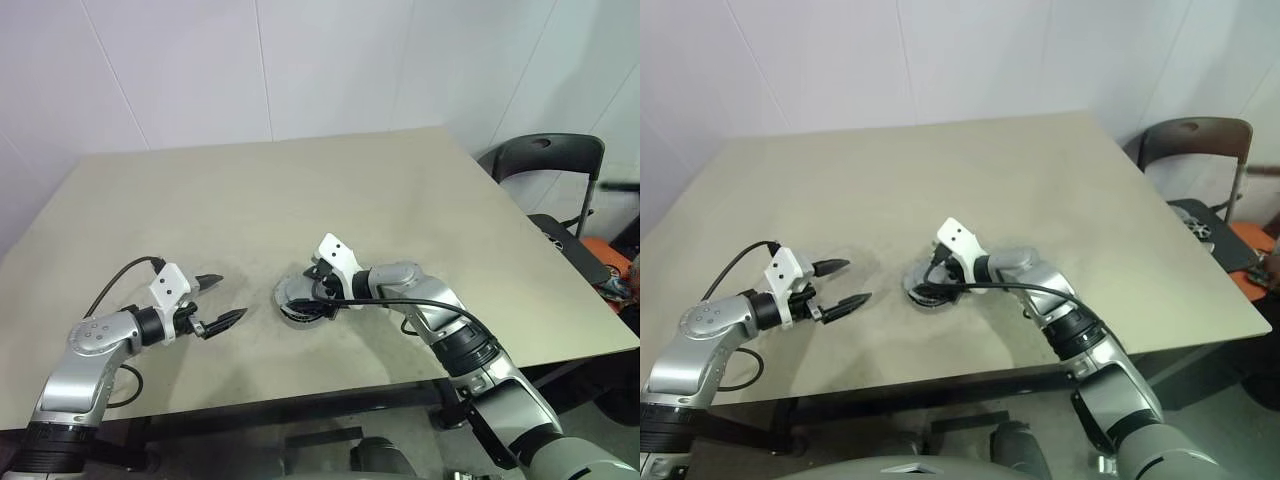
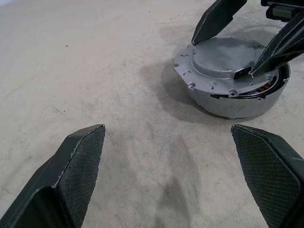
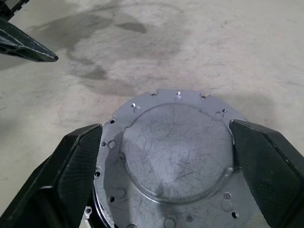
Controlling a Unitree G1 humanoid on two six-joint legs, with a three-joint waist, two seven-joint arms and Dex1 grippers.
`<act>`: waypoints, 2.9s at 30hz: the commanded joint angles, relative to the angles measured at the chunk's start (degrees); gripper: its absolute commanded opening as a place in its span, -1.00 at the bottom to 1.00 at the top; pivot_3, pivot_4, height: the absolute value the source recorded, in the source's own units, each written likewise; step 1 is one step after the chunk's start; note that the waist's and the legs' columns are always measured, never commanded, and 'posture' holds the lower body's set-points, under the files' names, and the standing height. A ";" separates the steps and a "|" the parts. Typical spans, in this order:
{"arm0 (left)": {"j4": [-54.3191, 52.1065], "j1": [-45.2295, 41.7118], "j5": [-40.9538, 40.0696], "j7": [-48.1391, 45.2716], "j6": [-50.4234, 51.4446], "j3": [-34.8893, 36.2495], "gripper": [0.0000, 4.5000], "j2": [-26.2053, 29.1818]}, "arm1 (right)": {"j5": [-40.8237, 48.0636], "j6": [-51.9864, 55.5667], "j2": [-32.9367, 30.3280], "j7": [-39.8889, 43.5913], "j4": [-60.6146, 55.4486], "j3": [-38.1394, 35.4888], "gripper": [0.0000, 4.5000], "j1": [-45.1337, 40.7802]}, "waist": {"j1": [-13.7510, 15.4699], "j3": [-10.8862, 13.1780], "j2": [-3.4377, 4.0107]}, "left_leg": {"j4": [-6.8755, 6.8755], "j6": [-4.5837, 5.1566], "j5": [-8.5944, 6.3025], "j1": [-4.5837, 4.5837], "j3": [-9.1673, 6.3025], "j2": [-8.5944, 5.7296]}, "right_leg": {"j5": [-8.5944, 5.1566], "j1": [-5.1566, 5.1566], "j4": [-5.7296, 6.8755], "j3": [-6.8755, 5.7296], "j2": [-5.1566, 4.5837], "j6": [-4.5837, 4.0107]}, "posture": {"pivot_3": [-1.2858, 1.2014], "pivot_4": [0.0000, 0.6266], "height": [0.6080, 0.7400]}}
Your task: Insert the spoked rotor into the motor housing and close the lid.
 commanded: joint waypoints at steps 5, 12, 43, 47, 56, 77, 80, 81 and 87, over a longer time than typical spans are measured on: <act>-1.65 -0.37 -0.23 0.34 -0.13 1.56 1.00 0.91 | 0.51 -0.43 1.15 1.73 -0.63 -2.09 -0.03 0.13 | -0.05 0.00 0.00 | -0.02 0.00 0.00 -0.03 0.00 0.00 | 0.00 -0.04 0.00 0.00 0.00 0.00 | 0.03 -1.00 1.00; -1.46 -0.48 -0.31 0.39 -0.04 1.77 1.00 1.05 | -0.51 -1.85 1.22 2.45 0.13 -2.45 -0.99 -0.02 | -0.05 0.00 0.00 | -0.03 0.00 0.00 -0.01 0.00 0.00 | 0.00 -0.02 0.00 0.00 0.00 0.00 | 0.03 -1.00 1.00; 0.81 -1.31 0.07 -0.39 -1.52 1.60 1.00 1.42 | -3.04 -7.85 -0.27 6.38 1.11 -3.98 0.99 -0.99 | -0.01 -0.01 -0.01 | 0.02 0.00 0.00 -0.01 0.00 -0.01 | 0.01 -0.02 0.03 0.00 -0.01 0.00 | 0.03 -1.00 1.00; 0.61 -1.12 0.06 -0.32 -1.59 1.70 1.00 1.45 | -3.86 -8.85 0.08 6.83 3.03 -3.64 0.99 -0.69 | -0.03 -0.01 -0.01 | 0.02 -0.01 0.00 -0.01 0.01 -0.01 | 0.01 -0.02 0.04 0.00 -0.01 0.00 | 0.03 -1.00 1.00; -0.36 -0.73 -0.03 -0.01 -1.29 1.83 1.00 1.53 | -4.30 -9.21 0.41 8.70 3.36 -2.77 0.99 0.44 | -0.02 -0.01 -0.01 | 0.03 -0.01 0.00 -0.01 0.00 -0.01 | 0.01 -0.02 0.05 0.00 -0.01 0.00 | 0.03 -1.00 1.00; -1.76 -0.84 -0.21 0.69 0.07 1.98 1.00 1.88 | -4.88 -11.78 1.99 8.57 6.01 -3.81 0.48 0.83 | -0.07 -0.03 -0.05 | 0.04 -0.01 0.00 0.12 0.01 -0.01 | 0.01 0.08 0.08 0.00 0.01 0.00 | 0.03 -1.00 1.00; -1.79 -0.81 -0.29 0.71 0.16 2.01 1.00 1.95 | -3.97 -11.47 2.10 9.47 5.23 -4.48 0.48 0.81 | -0.06 -0.03 -0.05 | 0.04 -0.01 0.00 0.12 0.01 -0.01 | 0.01 0.07 0.10 0.01 0.01 -0.01 | 0.03 -1.00 1.00; -1.72 -0.78 -0.28 0.69 0.09 1.98 1.00 1.99 | -3.76 -11.51 2.08 9.82 5.15 -4.72 0.48 0.84 | -0.05 -0.03 -0.05 | 0.04 -0.01 0.00 0.12 0.01 -0.01 | 0.01 0.07 0.10 0.01 0.01 0.00 | 0.03 -1.00 1.00; -1.44 -0.87 -0.32 0.48 -0.03 1.97 1.00 2.10 | -3.18 -11.56 1.58 11.39 5.12 -5.32 0.48 0.18 | -0.07 -0.03 -0.05 | 0.04 -0.01 0.00 0.10 0.01 -0.01 | 0.01 0.05 0.10 0.01 0.01 -0.01 | 0.03 -1.00 1.00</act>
